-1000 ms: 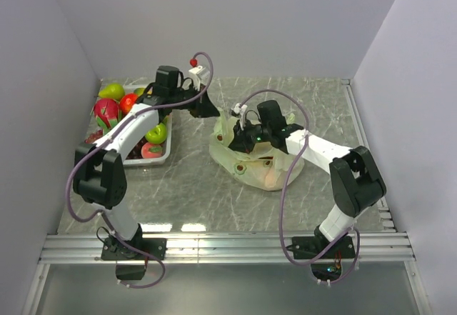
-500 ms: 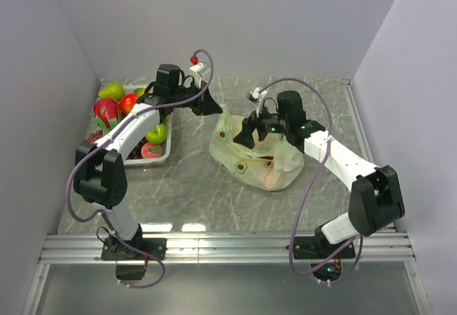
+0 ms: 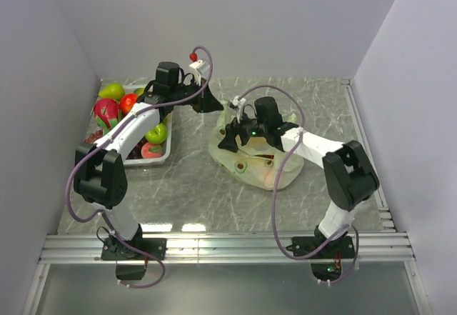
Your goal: Place the fake fruits into the plastic bag and tie a complex knot
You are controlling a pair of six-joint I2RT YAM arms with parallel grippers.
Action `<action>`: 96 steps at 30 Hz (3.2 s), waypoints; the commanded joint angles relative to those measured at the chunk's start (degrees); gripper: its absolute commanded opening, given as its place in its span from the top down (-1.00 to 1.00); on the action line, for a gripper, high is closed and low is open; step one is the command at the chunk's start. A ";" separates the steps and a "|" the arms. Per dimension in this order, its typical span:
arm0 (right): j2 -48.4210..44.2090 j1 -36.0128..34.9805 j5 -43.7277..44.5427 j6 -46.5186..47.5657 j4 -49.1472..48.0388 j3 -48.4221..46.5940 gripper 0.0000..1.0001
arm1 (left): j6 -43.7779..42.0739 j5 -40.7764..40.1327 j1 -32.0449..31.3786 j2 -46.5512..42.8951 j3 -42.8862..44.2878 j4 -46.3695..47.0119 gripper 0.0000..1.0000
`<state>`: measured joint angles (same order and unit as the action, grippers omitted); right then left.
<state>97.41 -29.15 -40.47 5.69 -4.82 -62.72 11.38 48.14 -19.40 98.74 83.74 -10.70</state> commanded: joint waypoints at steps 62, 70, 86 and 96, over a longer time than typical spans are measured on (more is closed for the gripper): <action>-12.75 1.55 -12.36 2.38 20.37 -6.97 -0.63 | -2.67 12.16 -3.81 -16.21 -31.63 23.54 0.99; -27.34 6.63 -11.55 4.59 29.16 -6.30 -0.82 | -5.48 11.19 -3.81 -16.12 -30.40 19.05 0.99; -25.88 37.85 -17.71 19.55 39.55 7.43 -0.87 | -12.87 10.40 -4.86 -13.05 -24.51 12.81 0.99; -19.45 36.27 -22.19 9.43 24.77 7.97 0.64 | -19.10 9.69 -6.70 -12.43 -21.43 7.81 0.99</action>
<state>77.93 8.27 -58.52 17.65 25.65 -53.21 -3.20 57.49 -25.52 86.08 58.94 -0.89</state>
